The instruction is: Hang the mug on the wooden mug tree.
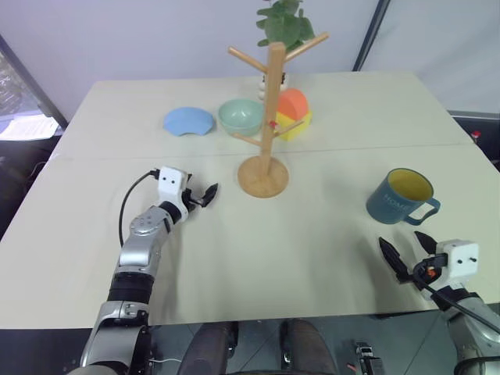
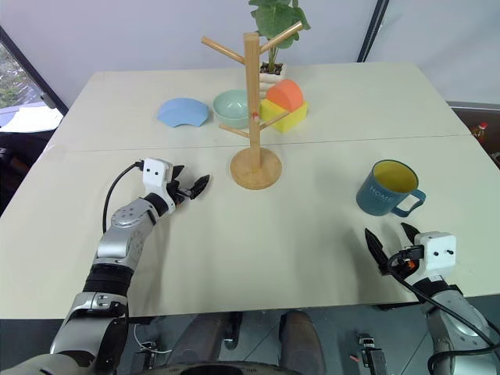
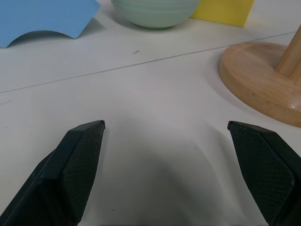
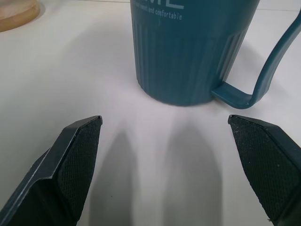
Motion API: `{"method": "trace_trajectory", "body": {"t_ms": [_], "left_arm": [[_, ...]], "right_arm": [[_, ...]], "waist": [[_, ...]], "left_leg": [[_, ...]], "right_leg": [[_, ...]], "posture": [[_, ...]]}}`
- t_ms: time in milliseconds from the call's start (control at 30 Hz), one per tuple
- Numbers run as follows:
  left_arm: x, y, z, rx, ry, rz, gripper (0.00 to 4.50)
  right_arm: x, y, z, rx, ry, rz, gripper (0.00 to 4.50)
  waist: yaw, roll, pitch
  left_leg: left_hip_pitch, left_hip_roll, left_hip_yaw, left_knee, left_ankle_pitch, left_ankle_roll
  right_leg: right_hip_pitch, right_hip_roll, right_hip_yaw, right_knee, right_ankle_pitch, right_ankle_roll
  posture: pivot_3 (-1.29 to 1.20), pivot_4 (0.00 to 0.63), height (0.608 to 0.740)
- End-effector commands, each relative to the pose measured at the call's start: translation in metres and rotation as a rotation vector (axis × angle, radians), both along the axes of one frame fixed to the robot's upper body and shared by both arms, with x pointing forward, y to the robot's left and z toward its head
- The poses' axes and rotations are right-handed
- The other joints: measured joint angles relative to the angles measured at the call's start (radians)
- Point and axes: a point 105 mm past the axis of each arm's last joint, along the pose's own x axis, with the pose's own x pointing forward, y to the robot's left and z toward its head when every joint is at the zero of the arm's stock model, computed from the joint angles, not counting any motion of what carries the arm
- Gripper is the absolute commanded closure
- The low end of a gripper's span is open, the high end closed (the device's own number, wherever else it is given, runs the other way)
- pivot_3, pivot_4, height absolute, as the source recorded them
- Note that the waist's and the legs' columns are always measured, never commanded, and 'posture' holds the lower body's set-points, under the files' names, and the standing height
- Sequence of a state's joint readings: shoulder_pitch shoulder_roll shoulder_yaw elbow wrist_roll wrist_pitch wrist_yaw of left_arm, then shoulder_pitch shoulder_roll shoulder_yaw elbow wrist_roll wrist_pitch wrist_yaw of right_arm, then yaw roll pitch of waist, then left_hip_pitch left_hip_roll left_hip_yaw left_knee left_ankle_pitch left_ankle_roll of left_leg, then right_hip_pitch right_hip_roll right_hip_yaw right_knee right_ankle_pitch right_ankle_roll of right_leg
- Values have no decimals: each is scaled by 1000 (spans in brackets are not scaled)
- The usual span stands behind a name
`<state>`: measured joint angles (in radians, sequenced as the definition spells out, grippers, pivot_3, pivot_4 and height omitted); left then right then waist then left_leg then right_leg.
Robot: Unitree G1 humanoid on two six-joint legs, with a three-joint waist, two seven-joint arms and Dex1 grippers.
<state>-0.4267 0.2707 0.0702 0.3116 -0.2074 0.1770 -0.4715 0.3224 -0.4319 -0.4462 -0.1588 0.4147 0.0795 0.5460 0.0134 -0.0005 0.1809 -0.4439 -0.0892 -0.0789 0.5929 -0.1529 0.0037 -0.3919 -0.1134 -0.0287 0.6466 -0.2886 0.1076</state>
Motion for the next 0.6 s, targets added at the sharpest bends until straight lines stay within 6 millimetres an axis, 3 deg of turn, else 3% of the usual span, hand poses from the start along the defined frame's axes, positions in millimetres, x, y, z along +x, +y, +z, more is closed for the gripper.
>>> {"method": "trace_trajectory", "body": {"t_ms": [33, 333, 500, 600], "left_arm": [[0, -2, 9, 30, -30, -11, 0], [-5, -11, 11, -5, -33, -62, 0], [-22, -33, 16, -45, -37, -217, 0], [-59, -69, 24, -73, -49, -513, 0]], "right_arm": [[-1, -7, 6, -7, -43, -25, 42], [3, -9, 3, -3, -53, -28, 42], [4, -13, 3, 10, -60, -56, 42], [1, -16, 10, -13, -80, -79, 42]], "waist": [[0, 0, 0], [-1, 0, 0], [0, 0, 0], [0, 0, 0]], "left_leg": [[0, 0, 0, 0, 0, 0], [0, 0, 0, 0, 0, 0], [0, 0, 0, 0, 0, 0], [0, 0, 0, 0, 0, 0]], "right_leg": [[0, 0, 0, 0, 0, 0], [0, 0, 0, 0, 0, 0], [0, 0, 0, 0, 0, 0], [0, 0, 0, 0, 0, -1]], "posture": [[0, 150, 740], [0, 150, 740], [0, 150, 740], [0, 150, 740]]}}
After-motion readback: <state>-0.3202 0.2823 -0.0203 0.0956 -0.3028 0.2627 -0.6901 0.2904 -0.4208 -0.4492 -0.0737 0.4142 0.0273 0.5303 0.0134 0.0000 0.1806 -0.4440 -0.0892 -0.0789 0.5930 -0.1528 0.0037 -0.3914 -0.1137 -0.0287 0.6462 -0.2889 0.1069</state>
